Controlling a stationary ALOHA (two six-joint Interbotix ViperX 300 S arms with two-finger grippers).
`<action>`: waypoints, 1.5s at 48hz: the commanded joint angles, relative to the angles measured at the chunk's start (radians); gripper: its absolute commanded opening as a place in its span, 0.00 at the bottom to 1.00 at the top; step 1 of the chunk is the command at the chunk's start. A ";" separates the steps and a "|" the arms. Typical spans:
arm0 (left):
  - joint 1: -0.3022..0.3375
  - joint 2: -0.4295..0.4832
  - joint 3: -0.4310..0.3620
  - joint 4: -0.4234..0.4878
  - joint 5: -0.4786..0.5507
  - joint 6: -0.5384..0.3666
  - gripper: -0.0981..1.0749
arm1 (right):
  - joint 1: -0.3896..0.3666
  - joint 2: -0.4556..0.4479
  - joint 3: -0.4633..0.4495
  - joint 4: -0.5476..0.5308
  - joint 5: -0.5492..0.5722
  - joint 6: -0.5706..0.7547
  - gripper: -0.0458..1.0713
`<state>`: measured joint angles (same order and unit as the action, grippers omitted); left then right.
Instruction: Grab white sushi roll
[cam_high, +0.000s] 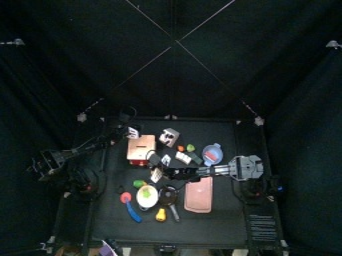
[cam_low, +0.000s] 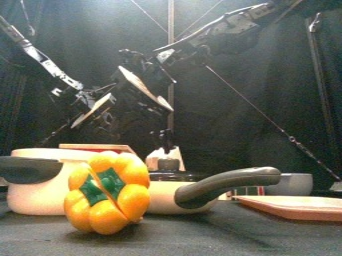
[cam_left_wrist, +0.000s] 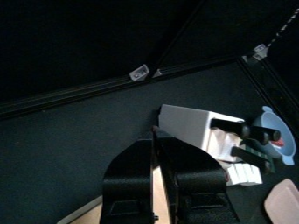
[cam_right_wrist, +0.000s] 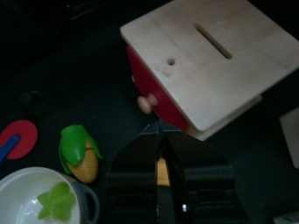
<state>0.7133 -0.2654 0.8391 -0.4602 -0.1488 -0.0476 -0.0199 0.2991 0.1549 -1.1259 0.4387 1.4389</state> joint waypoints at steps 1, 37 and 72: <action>-0.023 -0.023 -0.009 0.005 -0.008 0.005 0.44 | 0.014 -0.114 0.046 0.009 0.048 0.002 0.37; -0.307 -0.307 0.249 0.249 -0.241 0.002 0.44 | 0.044 -0.376 0.413 0.137 0.227 0.002 0.44; -0.485 -0.446 0.399 0.425 -0.327 0.000 0.44 | -0.181 -0.374 0.445 0.140 -0.037 -0.044 0.94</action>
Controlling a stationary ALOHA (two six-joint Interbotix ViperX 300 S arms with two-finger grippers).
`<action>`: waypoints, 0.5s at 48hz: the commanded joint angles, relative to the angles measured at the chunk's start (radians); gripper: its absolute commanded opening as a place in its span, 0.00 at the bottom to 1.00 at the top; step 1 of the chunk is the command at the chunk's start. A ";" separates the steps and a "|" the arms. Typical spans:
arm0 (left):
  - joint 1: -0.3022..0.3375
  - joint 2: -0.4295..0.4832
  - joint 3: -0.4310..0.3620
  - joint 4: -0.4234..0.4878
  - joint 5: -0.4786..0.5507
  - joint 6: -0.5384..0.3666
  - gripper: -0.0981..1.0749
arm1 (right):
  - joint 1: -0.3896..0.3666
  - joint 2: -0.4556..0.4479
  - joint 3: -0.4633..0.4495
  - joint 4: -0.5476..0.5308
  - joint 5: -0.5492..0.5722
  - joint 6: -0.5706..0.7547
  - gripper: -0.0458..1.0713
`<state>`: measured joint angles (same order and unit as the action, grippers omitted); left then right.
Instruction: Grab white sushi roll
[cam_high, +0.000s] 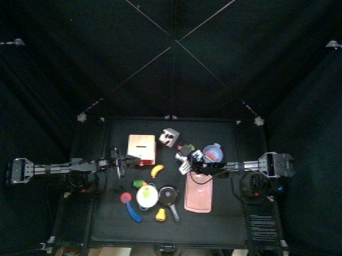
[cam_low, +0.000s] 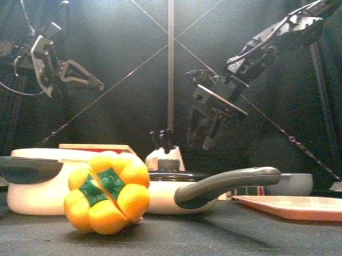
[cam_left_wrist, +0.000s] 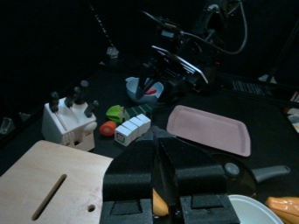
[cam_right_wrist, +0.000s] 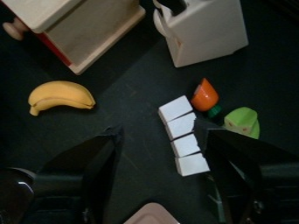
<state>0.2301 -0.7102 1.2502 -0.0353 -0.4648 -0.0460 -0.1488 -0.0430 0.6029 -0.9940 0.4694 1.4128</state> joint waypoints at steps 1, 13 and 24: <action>-0.002 -0.002 -0.012 -0.002 -0.011 -0.002 0.44 | -0.064 -0.031 0.000 0.015 -0.083 -0.029 0.95; -0.003 -0.002 -0.005 -0.006 -0.011 -0.002 0.44 | -0.172 -0.015 0.025 0.209 -0.175 -0.181 0.96; -0.002 -0.002 0.000 -0.006 -0.011 -0.002 0.44 | -0.179 0.021 -0.008 0.431 -0.103 -0.382 0.96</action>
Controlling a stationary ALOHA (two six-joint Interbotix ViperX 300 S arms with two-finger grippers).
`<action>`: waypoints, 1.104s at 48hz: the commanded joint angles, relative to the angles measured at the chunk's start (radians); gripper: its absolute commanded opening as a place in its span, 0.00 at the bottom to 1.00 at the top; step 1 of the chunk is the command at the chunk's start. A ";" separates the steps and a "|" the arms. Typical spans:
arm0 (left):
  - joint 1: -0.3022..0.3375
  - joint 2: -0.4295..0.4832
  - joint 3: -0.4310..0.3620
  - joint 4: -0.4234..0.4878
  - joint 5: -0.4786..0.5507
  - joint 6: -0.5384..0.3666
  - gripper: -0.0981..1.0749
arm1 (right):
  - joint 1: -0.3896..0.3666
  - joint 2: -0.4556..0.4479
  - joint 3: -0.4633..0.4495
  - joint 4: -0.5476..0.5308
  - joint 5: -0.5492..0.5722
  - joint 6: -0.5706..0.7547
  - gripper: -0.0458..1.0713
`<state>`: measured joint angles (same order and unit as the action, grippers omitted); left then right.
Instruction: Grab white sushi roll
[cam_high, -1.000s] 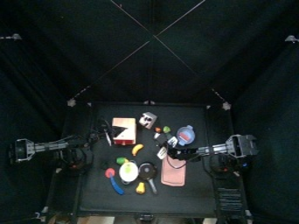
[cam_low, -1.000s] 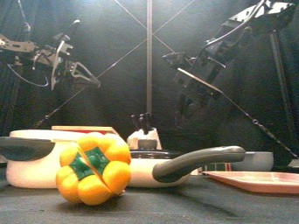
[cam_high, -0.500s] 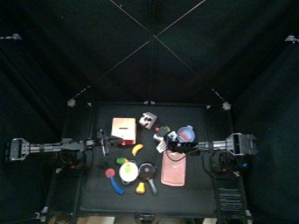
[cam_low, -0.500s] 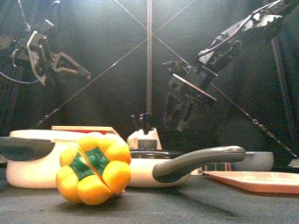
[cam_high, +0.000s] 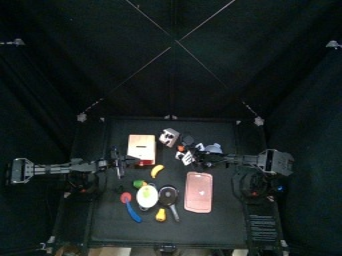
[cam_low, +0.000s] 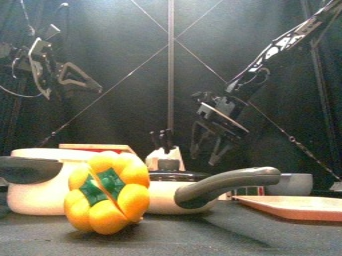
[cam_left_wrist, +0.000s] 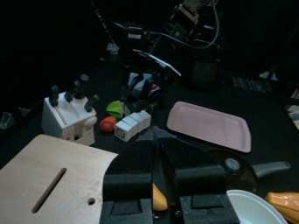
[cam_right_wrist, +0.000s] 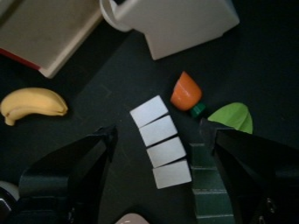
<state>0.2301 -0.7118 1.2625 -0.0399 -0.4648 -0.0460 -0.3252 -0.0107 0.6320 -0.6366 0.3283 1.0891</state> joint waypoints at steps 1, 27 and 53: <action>-0.002 0.000 -0.012 -0.002 -0.011 -0.002 0.44 | -0.002 -0.008 -0.043 0.087 0.052 -0.078 0.96; -0.002 0.000 -0.002 -0.002 -0.009 -0.002 0.44 | 0.003 0.104 -0.140 0.178 0.150 -0.422 0.96; -0.002 0.000 0.003 -0.002 -0.009 -0.002 0.44 | 0.017 0.181 -0.150 0.161 0.149 -0.423 0.96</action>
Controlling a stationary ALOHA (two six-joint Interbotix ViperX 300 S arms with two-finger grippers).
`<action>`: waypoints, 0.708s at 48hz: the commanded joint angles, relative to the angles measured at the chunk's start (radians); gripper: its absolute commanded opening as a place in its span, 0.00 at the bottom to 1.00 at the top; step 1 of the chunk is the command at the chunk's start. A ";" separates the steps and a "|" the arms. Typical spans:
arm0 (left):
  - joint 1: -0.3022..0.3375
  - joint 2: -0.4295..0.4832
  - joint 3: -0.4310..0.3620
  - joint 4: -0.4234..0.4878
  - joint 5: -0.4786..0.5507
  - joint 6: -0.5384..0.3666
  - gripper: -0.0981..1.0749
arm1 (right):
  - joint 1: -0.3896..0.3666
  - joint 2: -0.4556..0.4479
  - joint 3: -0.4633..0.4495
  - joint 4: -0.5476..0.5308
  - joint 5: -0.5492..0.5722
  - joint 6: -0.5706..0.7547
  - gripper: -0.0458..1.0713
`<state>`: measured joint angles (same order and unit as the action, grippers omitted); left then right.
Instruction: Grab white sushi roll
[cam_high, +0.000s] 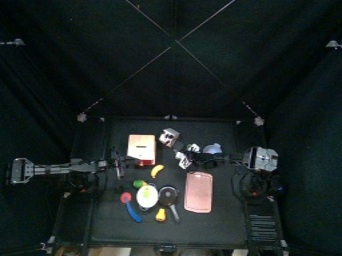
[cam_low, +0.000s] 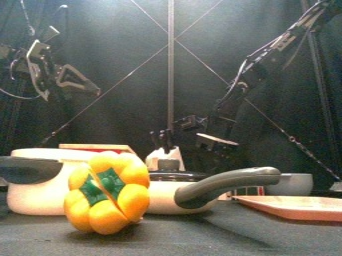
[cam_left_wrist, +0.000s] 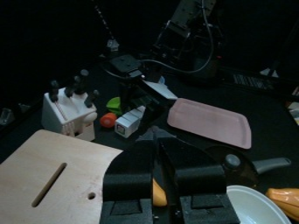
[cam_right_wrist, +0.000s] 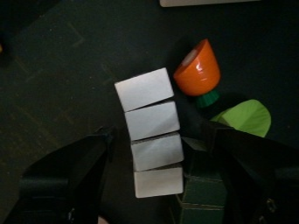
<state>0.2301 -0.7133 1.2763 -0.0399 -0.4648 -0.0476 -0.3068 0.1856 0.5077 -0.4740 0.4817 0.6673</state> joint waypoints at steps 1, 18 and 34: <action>-0.002 0.002 -0.011 -0.002 -0.009 -0.003 0.44 | 0.000 -0.011 -0.028 -0.002 -0.005 -0.002 0.96; -0.002 0.002 -0.008 -0.002 -0.009 -0.003 0.44 | 0.014 0.002 -0.037 -0.014 -0.003 -0.002 0.91; -0.002 0.002 -0.005 -0.002 -0.009 0.000 0.44 | 0.017 0.002 -0.028 -0.012 0.008 0.002 0.74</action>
<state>0.2301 -0.7133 1.2824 -0.0399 -0.4648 -0.0506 -0.2915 0.2102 0.4893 -0.4847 0.4863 0.6688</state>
